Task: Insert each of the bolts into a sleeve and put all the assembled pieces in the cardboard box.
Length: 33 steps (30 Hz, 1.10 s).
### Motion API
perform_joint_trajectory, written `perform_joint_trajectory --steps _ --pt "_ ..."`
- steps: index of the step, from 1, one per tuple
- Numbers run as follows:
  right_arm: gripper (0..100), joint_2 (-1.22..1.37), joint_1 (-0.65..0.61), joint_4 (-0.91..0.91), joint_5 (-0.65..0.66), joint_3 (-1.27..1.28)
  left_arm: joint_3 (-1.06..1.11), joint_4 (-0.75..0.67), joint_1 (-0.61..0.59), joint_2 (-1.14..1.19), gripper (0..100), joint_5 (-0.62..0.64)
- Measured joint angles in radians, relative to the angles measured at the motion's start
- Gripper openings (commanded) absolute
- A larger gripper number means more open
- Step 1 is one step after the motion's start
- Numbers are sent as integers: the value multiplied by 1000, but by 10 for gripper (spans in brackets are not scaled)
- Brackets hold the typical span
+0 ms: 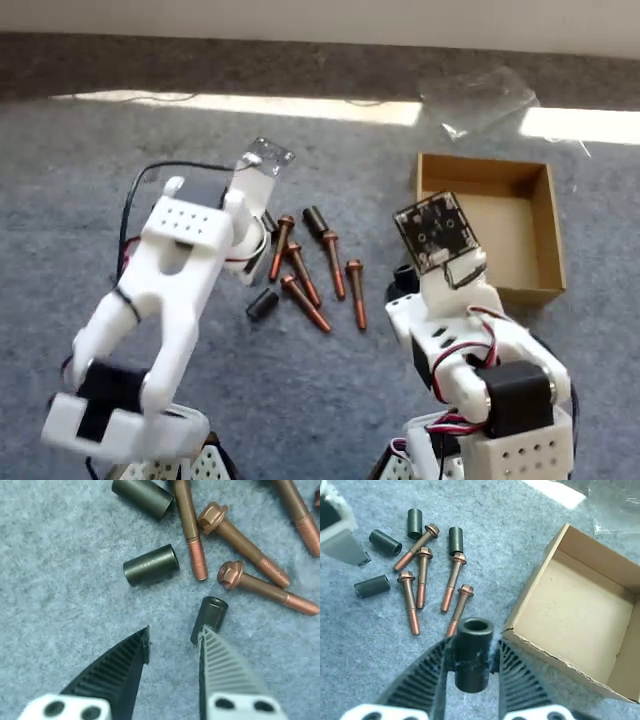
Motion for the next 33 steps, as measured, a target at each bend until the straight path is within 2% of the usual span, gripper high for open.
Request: perform_joint_trajectory --steps 4,10,14,22,26,33 --pt "4 -87 17 -72 0 132 -166 60 0 201 158 0" --pt "4 -206 126 -203 0 325 -405 172 11 361 160 11" --pt "4 -285 132 -258 0 453 -542 224 58 436 159 64" --pt "4 -496 135 -276 -40 578 -756 253 150 620 160 81" --pt "4 -591 133 -276 -55 621 -868 313 144 703 159 149" --pt "4 -595 133 -276 -61 646 -997 367 181 822 158 293"
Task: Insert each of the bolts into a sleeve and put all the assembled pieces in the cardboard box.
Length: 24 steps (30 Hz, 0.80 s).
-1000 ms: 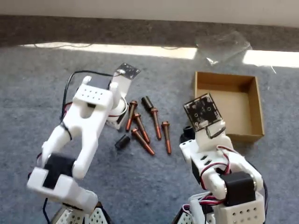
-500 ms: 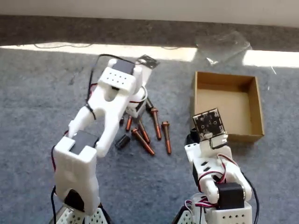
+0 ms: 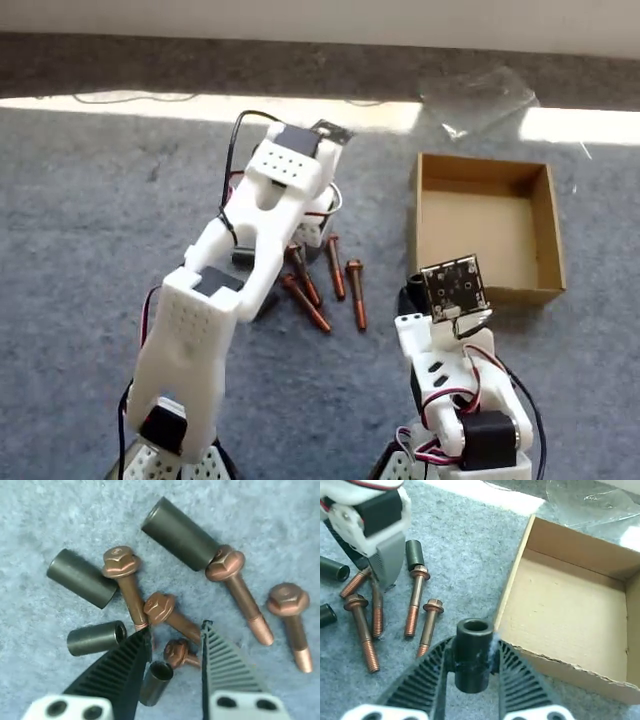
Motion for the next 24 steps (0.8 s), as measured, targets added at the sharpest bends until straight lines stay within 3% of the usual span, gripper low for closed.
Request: perform_joint_trajectory --steps 13,24 --pt "4 -3 -69 -21 0 43 -14 0 8 20 161 535" --pt "4 -3 -69 -21 0 43 -17 0 9 107 158 812"
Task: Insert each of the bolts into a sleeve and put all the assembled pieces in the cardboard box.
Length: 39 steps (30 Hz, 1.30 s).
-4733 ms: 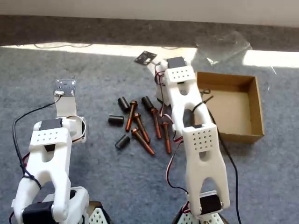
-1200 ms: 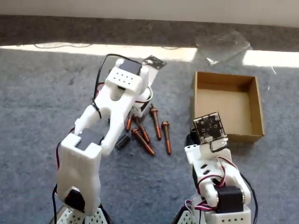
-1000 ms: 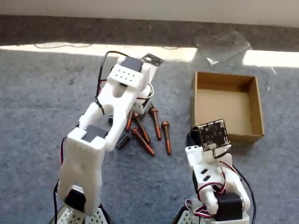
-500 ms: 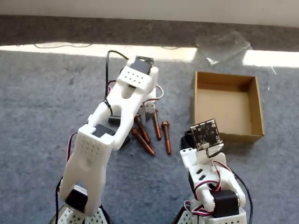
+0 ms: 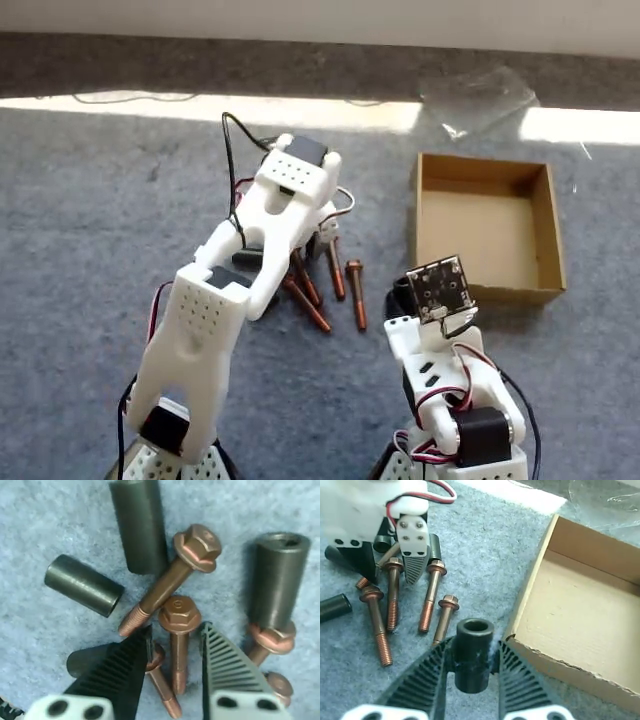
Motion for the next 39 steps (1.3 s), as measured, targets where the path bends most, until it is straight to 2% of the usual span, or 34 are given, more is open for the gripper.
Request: perform_joint_trajectory --steps 3,9,14,16,31,39 --pt "4 0 0 0 0 0 -14 6 3 8 158 55" --pt "4 0 0 0 0 0 -17 8 5 8 151 69" --pt "4 0 0 0 0 0 -17 0 5 11 0 69" --pt "4 0 0 0 0 0 -17 -6 6 14 26 69" --pt "4 0 0 0 0 0 -58 -25 2 115 31 69" --pt "4 0 0 0 0 0 -60 -25 2 115 31 -157"
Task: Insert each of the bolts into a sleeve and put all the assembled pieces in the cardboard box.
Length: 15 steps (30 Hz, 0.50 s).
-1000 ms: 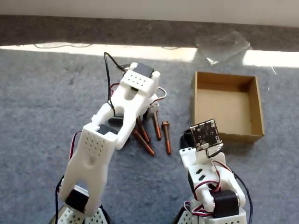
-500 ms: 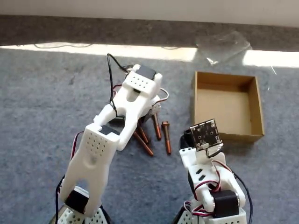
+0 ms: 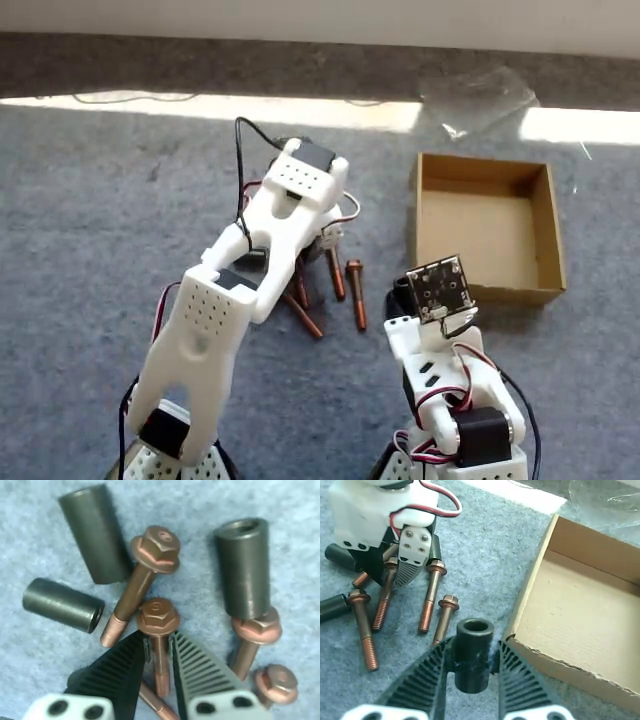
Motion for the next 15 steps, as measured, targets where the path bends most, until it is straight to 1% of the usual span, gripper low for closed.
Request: perform_joint_trajectory --steps 2,5,10,15 --pt "4 0 0 0 0 0 0 0 0 0 31 -43" --pt "4 0 0 0 0 0 0 0 0 0 31 -140" --pt "4 0 0 0 0 0 0 0 0 0 32 -374" --pt "4 0 0 0 0 0 -3 0 0 0 32 -494"
